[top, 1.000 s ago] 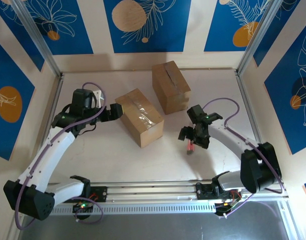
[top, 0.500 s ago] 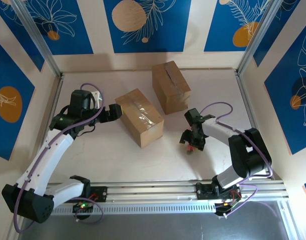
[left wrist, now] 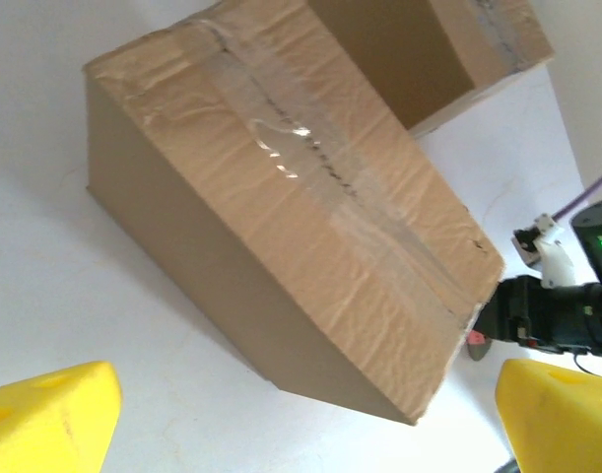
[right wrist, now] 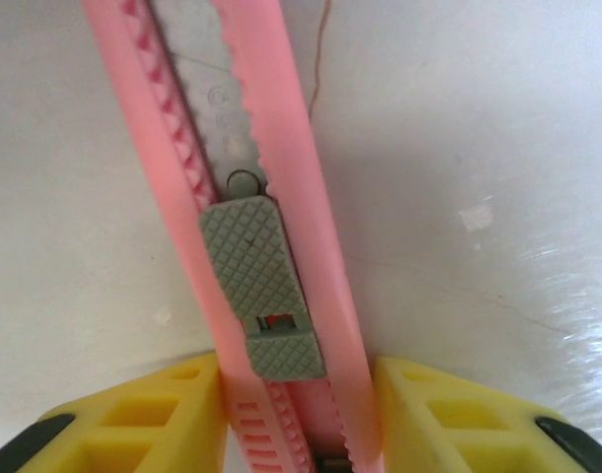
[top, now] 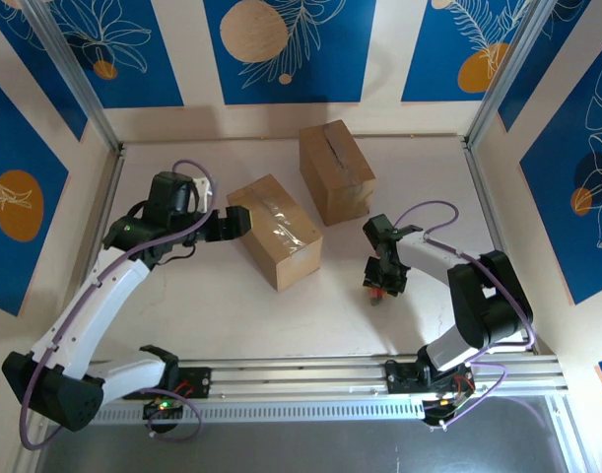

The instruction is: Unpack the express box

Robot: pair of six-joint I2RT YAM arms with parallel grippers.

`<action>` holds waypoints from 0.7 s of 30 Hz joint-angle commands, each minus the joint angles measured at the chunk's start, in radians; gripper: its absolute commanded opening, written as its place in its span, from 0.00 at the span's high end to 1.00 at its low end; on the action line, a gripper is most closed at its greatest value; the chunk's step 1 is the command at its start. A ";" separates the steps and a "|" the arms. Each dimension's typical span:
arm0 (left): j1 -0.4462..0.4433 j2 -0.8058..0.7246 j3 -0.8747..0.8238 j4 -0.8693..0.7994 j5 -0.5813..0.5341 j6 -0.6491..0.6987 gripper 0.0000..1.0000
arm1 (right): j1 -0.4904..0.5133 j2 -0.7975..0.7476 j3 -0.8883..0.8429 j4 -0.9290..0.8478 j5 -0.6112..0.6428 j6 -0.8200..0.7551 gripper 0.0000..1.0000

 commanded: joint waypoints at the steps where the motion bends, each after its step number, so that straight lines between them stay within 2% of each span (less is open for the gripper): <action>1: -0.050 0.017 0.069 -0.034 -0.021 0.002 0.04 | 0.011 0.030 -0.009 0.089 -0.062 -0.006 0.65; 7: -0.177 0.094 0.121 0.042 -0.015 -0.045 0.04 | 0.024 -0.059 0.002 0.089 -0.091 -0.062 0.71; 12: -0.278 0.234 0.171 0.176 0.062 -0.090 0.04 | 0.061 -0.306 0.042 0.037 -0.139 -0.178 0.71; 17: -0.341 0.346 0.215 0.345 0.128 -0.147 0.04 | 0.070 -0.503 0.095 -0.013 -0.269 -0.300 0.72; 21: -0.376 0.400 0.225 0.480 0.190 -0.181 0.03 | 0.076 -0.580 0.123 -0.004 -0.403 -0.346 0.72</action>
